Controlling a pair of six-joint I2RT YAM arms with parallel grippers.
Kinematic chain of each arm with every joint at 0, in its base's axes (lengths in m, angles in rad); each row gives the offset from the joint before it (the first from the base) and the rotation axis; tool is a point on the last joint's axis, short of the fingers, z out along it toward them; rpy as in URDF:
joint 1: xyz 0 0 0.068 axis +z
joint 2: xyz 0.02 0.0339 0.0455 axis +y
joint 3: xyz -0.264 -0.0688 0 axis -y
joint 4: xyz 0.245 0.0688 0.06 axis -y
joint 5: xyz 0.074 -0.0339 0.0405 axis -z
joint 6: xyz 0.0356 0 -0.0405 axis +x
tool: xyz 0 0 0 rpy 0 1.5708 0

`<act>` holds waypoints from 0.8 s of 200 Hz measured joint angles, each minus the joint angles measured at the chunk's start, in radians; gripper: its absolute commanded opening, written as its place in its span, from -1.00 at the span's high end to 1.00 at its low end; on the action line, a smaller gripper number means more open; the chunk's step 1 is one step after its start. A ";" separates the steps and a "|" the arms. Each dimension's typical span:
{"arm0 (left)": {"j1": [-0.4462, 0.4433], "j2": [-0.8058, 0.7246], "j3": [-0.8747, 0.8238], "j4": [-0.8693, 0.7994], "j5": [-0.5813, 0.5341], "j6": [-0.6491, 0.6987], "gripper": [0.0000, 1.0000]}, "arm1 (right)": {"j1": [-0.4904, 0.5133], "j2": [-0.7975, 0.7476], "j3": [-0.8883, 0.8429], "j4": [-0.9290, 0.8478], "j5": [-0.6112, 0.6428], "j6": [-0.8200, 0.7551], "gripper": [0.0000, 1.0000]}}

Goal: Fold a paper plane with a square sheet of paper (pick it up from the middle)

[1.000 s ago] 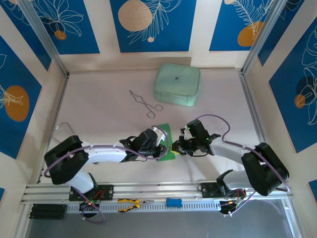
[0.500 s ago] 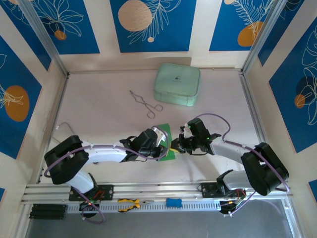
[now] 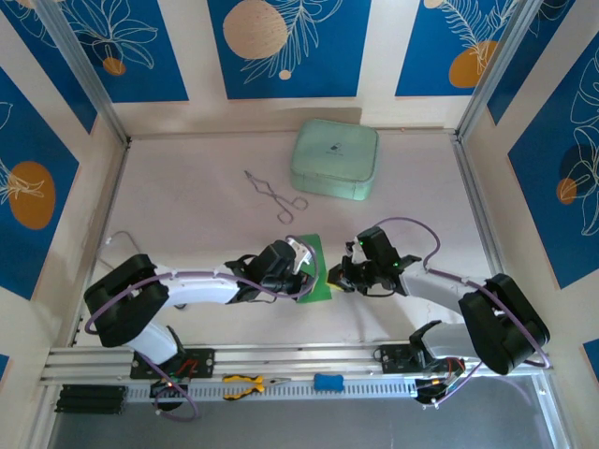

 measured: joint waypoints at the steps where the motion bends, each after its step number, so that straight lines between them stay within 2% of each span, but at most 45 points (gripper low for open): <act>1: 0.001 0.000 0.000 0.000 0.000 0.000 1.00 | 0.000 0.000 0.000 -0.001 0.001 0.000 0.91; 32: 0.004 -0.001 0.000 0.000 0.000 0.000 1.00 | 0.025 0.000 -0.006 -0.011 0.044 0.004 1.00; 118: 0.007 -0.001 0.000 0.000 0.008 0.000 1.00 | 0.192 0.014 -0.057 0.084 0.319 0.050 1.00; 160: 0.008 -0.001 0.000 0.000 0.009 0.000 1.00 | 0.216 0.014 -0.063 0.114 0.372 0.069 1.00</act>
